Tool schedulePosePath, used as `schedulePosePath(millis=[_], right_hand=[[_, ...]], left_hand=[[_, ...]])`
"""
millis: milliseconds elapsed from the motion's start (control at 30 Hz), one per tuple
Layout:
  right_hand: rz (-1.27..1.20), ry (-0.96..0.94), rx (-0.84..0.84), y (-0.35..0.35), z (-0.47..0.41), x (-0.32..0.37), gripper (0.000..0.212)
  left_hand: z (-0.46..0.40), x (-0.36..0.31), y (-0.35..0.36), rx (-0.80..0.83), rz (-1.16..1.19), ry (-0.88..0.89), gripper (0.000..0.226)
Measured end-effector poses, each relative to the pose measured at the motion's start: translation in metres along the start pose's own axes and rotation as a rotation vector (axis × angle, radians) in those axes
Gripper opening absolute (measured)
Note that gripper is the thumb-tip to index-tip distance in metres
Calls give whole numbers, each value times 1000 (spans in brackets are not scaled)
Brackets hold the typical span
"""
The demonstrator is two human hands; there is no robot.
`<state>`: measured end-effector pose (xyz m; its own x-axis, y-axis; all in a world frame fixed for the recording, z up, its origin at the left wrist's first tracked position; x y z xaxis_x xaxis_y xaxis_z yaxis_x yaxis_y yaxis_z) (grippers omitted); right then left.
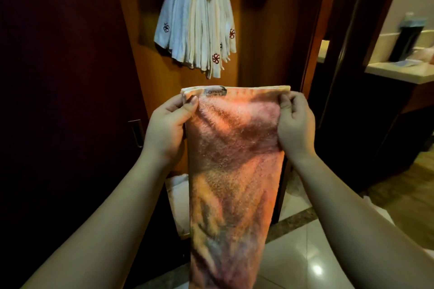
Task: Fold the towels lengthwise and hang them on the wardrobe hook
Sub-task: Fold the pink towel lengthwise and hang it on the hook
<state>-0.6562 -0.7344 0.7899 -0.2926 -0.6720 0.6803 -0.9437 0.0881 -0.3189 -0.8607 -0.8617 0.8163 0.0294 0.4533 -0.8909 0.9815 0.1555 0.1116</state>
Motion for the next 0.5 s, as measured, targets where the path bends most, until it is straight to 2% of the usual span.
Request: schedulePosePath(millis=[200,400,500], right_hand=[[21,-39,-21,-3,-8,-14,19],[-20,-69,24,-13,-18,-17,15],[-98,-41,100,-18,-22,-19,9]], left_hand=[[-11,7,12,-65,-4,23,23],[-14,11,16,-120,-31,18,23],[-15,11,20,-138,-31,-2,25]])
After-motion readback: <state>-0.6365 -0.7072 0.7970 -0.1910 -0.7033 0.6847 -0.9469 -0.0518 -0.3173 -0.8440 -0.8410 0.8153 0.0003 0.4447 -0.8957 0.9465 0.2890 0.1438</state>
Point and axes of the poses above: each hand's wrist, its own z-axis away from the middle knuckle, its own y-axis out of the palm, x = y × z, the point moved 3 cm from there along -z, towards the middle knuckle, and after that the axes turned 13 degrees about x, right-handed, at the moved point
